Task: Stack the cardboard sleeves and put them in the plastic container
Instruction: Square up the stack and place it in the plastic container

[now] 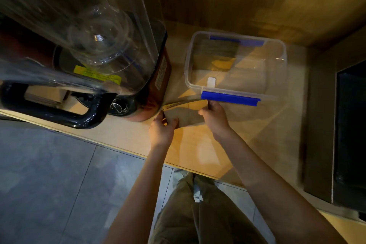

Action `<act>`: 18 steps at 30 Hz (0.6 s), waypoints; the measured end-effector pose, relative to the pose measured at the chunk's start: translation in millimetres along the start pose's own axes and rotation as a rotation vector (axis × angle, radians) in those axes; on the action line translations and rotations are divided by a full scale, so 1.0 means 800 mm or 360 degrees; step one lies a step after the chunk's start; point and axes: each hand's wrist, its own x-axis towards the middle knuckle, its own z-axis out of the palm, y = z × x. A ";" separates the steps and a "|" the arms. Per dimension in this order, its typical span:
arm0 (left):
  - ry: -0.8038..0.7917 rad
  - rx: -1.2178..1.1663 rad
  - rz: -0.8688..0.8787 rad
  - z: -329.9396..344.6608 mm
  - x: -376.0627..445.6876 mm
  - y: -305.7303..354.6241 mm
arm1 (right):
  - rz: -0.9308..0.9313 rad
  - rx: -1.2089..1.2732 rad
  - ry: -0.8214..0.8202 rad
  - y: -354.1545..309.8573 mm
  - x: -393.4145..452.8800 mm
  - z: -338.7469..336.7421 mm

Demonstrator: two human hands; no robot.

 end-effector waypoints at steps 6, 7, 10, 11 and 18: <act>-0.0208 -0.0278 -0.0147 -0.010 -0.006 -0.003 | 0.0191 -0.0026 -0.0199 -0.008 0.002 -0.020; -0.0245 -0.0306 -0.0145 -0.012 -0.008 -0.004 | 0.0199 -0.0062 -0.0241 -0.008 0.002 -0.024; -0.0301 -0.0280 -0.0078 -0.016 -0.007 -0.009 | 0.0206 -0.0126 -0.0396 -0.002 0.004 -0.036; -0.0325 -0.0256 -0.0042 -0.017 -0.007 -0.011 | 0.0211 -0.0128 -0.0476 0.001 0.003 -0.041; -0.0424 0.0059 0.0301 -0.012 -0.013 -0.015 | 0.0001 -0.0168 -0.0538 0.026 -0.015 -0.073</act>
